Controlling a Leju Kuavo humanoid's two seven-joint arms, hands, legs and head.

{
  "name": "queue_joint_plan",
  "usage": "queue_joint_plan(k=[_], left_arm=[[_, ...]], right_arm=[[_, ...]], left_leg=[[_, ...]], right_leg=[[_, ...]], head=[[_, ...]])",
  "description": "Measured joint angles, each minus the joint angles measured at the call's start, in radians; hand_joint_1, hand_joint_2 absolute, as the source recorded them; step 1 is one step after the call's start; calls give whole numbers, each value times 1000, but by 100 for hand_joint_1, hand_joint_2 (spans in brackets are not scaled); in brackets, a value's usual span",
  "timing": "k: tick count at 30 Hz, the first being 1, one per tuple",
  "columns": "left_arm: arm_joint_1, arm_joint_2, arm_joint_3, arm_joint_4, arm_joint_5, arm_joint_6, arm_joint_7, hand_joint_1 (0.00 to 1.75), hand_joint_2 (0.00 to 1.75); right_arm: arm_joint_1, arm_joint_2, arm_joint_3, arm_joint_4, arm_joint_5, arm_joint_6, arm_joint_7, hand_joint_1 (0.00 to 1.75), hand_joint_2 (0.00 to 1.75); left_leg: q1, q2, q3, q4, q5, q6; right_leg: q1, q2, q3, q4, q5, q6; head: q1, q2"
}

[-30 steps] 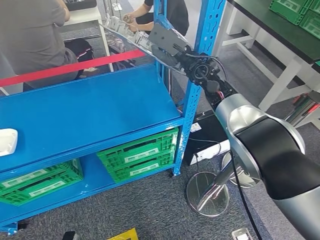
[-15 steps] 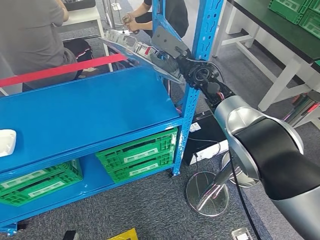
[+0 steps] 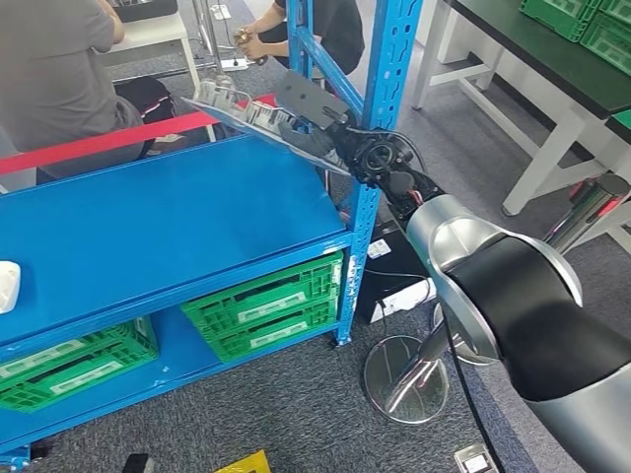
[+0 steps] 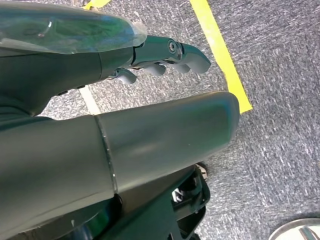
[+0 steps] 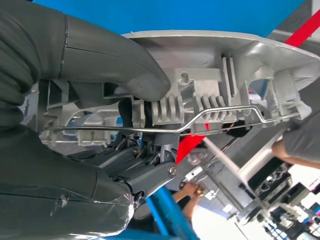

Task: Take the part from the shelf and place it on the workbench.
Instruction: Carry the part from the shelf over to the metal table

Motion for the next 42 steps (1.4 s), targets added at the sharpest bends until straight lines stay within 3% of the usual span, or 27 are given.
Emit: queue_joint_plan(k=[17,27,31,42], left_arm=[[-20,-7,-17,0,-13,-3,-47,0,0],[-22,-13,-24,0,-13,2,-56,0,0],[-22,-14,-24,0,-13,7,-67,0,175],[-22,-15,-25,0,-14,13,-75,0,175]], right_arm=[[-64,92,13,9,3,2,-41,175,175],[-83,114,22,9,-1,0,-52,175,175],[-83,116,24,9,-4,-8,-62,175,175],[-85,116,24,9,-9,-14,-69,175,175]], left_leg=[[0,5,4,-5,0,0],[0,5,4,-5,0,0],[0,5,4,-5,0,0],[0,5,4,-5,0,0]], right_leg=[[1,4,-1,0,0,-1],[1,5,-1,0,0,-1],[1,5,-1,0,0,-1],[1,5,-1,0,0,-1]], head=[[0,0],[0,0],[0,0],[0,0]])
